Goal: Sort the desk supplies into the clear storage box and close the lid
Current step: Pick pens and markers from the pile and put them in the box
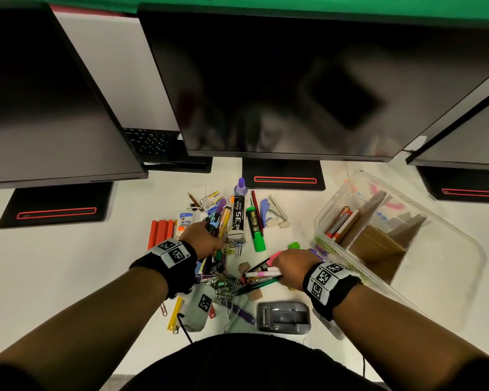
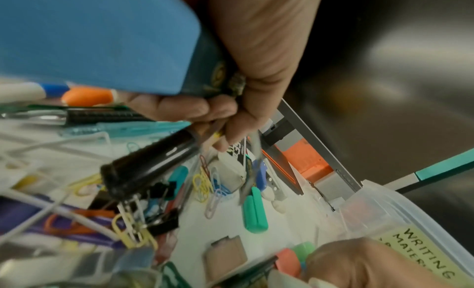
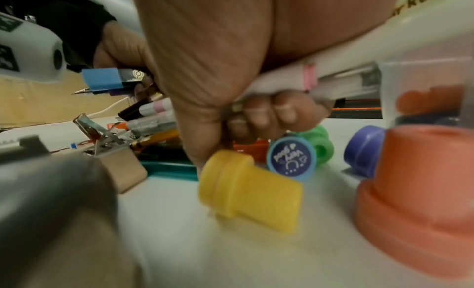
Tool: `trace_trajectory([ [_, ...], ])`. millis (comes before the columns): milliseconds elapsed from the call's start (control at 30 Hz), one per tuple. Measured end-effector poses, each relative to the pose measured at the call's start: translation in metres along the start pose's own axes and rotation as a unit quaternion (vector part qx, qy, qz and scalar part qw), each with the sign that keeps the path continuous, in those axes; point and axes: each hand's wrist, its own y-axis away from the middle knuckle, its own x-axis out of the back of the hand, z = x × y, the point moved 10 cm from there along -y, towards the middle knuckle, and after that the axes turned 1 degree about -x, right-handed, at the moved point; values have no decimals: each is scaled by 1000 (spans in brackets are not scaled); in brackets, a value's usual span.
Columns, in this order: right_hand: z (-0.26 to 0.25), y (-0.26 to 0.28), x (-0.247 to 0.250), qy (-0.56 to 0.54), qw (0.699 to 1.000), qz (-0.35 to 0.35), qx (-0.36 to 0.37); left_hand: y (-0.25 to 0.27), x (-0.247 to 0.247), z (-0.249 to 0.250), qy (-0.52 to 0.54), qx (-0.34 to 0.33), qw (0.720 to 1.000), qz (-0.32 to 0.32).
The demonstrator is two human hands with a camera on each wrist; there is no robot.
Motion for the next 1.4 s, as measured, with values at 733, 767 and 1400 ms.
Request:
trace_trajectory([
  [733, 21, 24, 51, -204, 975, 59, -64, -1, 27, 26, 19, -32, 994, 98],
  [767, 23, 28, 56, -240, 966, 70, -65, -1, 28, 32, 24, -38, 994, 98],
  [1400, 157, 79, 48, -792, 503, 156, -309, 18, -29, 118, 113, -134, 984, -23],
])
